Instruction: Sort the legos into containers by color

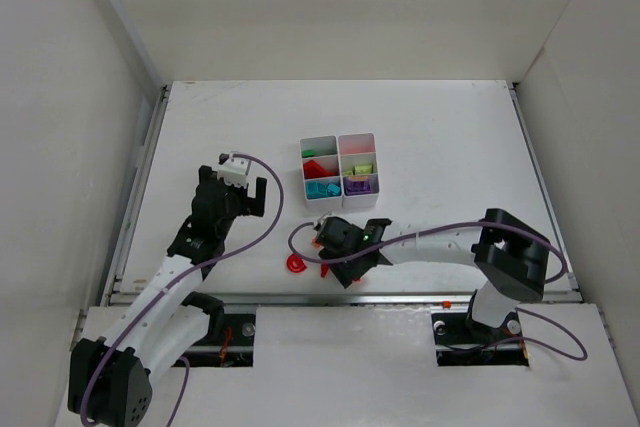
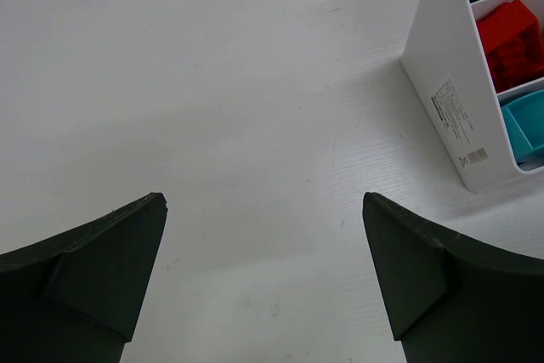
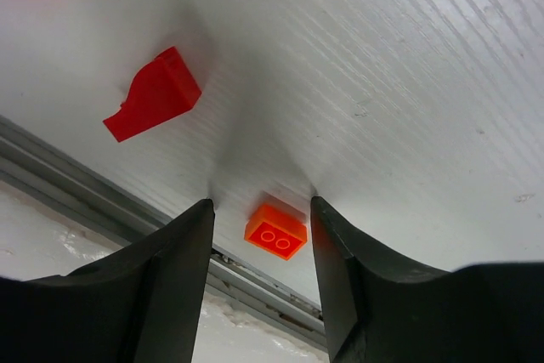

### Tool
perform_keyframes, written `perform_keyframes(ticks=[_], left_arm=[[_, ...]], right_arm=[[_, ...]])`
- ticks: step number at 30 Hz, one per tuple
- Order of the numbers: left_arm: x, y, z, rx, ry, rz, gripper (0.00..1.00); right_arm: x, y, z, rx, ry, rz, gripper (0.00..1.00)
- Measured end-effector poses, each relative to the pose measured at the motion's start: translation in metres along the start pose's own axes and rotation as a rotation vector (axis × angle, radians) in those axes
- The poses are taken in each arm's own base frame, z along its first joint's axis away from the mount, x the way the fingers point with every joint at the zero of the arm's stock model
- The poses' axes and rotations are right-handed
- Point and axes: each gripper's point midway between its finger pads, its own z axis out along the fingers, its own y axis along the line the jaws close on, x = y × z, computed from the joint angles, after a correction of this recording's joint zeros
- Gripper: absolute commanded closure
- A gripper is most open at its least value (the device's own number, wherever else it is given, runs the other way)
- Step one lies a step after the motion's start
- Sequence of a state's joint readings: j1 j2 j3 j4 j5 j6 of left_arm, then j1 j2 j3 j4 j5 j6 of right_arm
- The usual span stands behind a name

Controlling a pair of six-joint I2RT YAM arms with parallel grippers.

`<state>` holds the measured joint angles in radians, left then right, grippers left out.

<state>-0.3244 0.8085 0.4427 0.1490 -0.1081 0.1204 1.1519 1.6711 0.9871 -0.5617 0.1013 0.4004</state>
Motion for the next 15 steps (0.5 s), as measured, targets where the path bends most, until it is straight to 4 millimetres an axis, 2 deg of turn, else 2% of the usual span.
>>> perform_keyframes(ticks=[11, 13, 15], left_arm=[[0.001, 0.0, 0.0, -0.001, 0.002, 0.0, 0.0], [0.002, 0.0, 0.0, -0.001, 0.003, 0.0, 0.0], [0.001, 0.0, 0.0, -0.001, 0.003, 0.0, 0.0]], right_arm=[[0.002, -0.005, 0.0, 0.083, 0.035, 0.152, 0.45], [0.005, -0.009, 0.0, 0.106, 0.04, 0.18, 0.4], [0.009, -0.012, -0.002, 0.125, 0.046, 0.212, 0.4]])
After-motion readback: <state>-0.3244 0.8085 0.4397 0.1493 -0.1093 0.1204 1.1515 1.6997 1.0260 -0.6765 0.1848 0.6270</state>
